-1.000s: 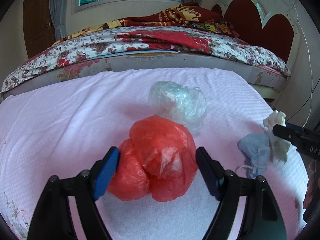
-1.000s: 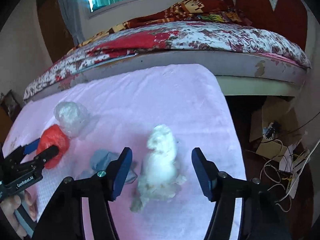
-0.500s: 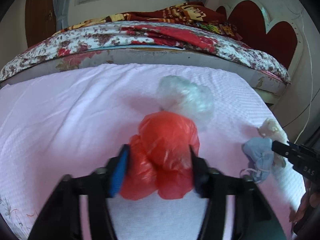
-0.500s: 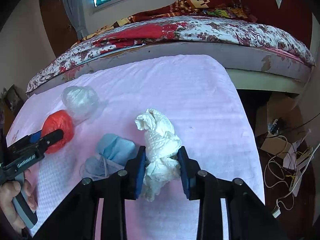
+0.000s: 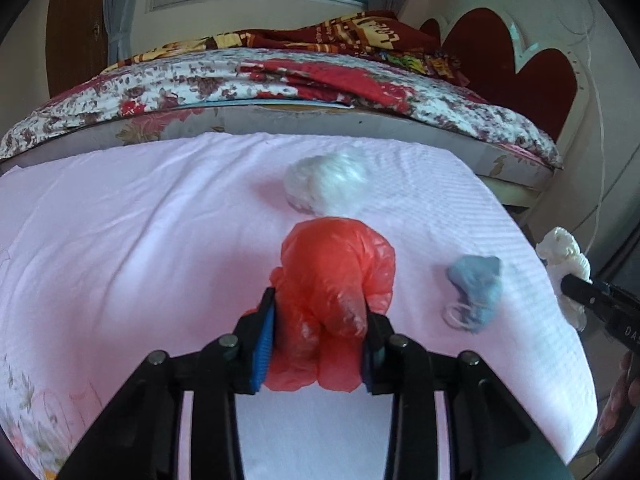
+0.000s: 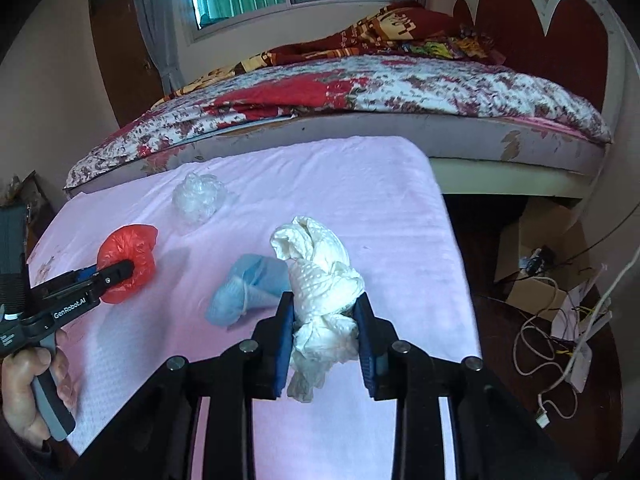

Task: Collect trash
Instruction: 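Grasp the white tissue with the right tool while the left tool grasps the red plastic bag, then carry the white tissue and red plastic bag over the black bin and release both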

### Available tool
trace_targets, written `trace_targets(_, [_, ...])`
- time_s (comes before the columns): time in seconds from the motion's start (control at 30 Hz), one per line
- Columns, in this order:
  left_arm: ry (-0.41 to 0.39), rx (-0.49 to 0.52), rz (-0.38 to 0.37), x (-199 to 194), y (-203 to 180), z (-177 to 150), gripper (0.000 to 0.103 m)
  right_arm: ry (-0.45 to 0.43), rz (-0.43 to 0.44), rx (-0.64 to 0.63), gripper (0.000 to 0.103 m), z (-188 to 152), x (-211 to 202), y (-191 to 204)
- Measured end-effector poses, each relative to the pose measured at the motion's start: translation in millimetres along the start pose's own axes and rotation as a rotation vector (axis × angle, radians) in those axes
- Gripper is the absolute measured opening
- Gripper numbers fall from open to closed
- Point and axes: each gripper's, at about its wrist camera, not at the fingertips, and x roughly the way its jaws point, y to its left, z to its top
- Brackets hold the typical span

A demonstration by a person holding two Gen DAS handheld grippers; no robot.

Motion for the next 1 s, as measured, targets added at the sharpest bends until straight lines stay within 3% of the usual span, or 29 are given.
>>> trace_targets(0.33, [-0.123,0.128,-0.013,-69,-48,-21,0.036,-0.043,-0.033,0.006,0.03,-40,-91,-17])
trace_targets(0.67, [-0.142,0.253,-0.042,-110,-88,-54,0.036,-0.089,-0.041,-0.016,0.03,-88,-174,-22])
trace_targets(1.0, [-0.166,0.284,-0.101,-146,-124,-74,0.036,-0.142,-0.056,-0.035,0.03,-126,-233,-38])
